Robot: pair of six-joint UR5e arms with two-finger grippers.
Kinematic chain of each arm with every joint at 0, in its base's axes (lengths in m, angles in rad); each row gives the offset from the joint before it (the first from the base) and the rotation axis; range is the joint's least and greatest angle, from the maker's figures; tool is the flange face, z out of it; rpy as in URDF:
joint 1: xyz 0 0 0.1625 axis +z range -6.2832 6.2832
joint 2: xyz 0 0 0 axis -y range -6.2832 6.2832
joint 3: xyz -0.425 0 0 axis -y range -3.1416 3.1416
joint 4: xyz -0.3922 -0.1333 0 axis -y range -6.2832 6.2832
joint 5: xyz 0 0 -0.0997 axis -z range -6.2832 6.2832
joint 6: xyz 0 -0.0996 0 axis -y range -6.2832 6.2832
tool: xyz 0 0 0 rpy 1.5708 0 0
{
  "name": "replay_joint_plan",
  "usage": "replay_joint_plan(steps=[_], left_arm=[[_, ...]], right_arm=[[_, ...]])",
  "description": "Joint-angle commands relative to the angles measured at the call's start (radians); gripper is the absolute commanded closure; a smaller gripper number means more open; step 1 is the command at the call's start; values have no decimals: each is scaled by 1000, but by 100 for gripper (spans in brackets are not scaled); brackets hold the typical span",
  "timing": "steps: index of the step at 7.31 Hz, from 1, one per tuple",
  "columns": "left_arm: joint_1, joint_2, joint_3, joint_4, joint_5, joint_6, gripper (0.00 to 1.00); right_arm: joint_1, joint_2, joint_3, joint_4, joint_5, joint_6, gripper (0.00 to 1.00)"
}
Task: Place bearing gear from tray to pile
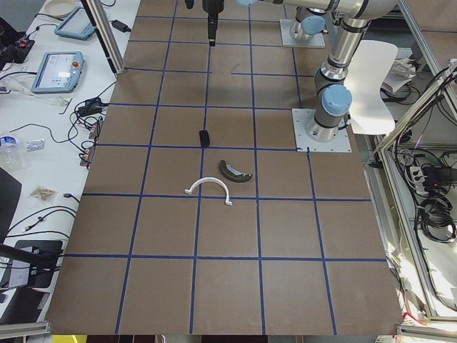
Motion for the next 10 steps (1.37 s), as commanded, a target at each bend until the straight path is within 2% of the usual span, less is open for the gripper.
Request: replay_joint_plan(steps=[1,10], left_arm=[[1,-5,-2,-3,-5,2,0],[2,3,-2,4,-6,2,0]], right_arm=[[1,0,2,-6,-6,0,0],[-16,8,8,-14,-15,-27,0]])
